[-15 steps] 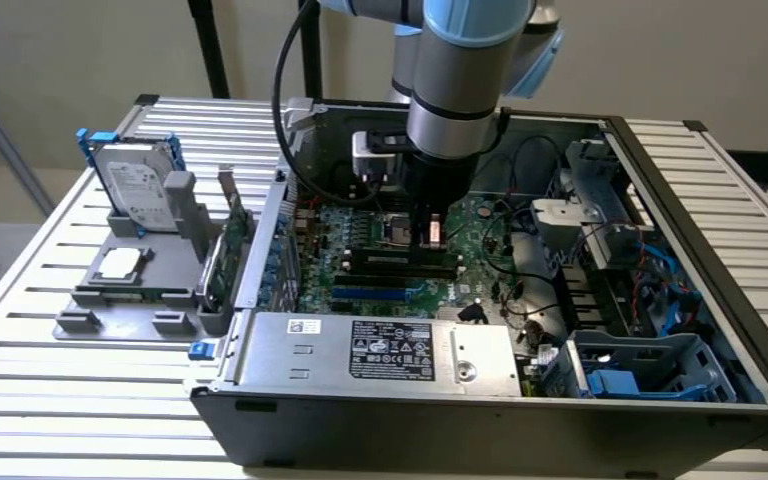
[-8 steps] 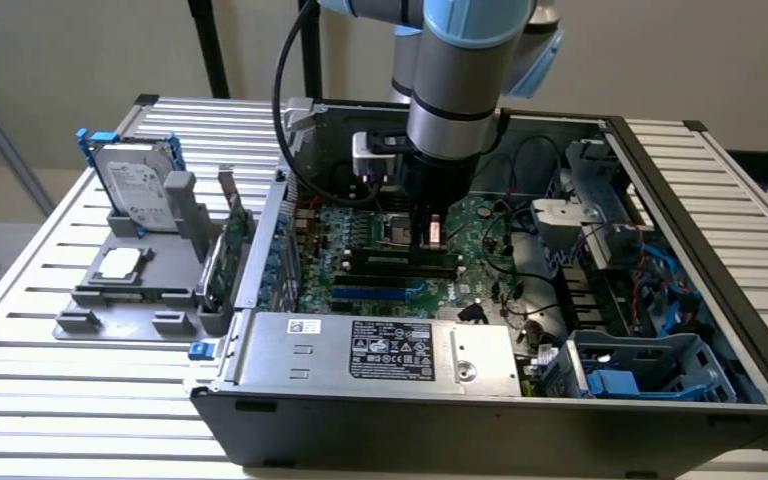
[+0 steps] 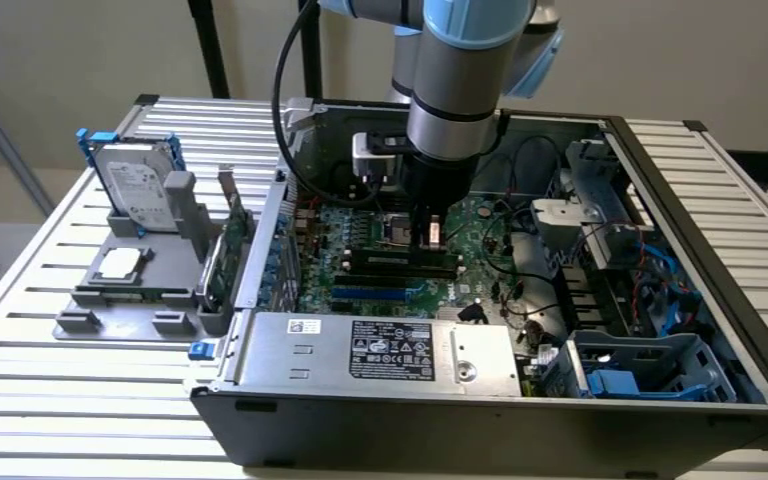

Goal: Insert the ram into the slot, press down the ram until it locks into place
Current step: 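Insert the ram into the slot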

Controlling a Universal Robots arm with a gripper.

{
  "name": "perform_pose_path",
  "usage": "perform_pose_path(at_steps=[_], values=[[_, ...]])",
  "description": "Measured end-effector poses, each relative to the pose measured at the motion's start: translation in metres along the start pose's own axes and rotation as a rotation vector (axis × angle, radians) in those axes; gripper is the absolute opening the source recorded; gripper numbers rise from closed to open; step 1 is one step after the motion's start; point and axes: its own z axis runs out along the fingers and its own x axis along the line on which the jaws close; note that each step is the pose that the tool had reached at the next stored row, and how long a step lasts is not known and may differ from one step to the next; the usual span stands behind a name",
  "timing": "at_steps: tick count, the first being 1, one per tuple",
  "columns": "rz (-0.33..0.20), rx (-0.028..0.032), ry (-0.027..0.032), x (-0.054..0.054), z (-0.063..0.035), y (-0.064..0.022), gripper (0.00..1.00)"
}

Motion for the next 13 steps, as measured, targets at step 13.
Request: perform_pose_path(at_steps=[13], values=[[0.000,0.0010,0.0029,0.0000,0.0002,-0.0003,0.13]])
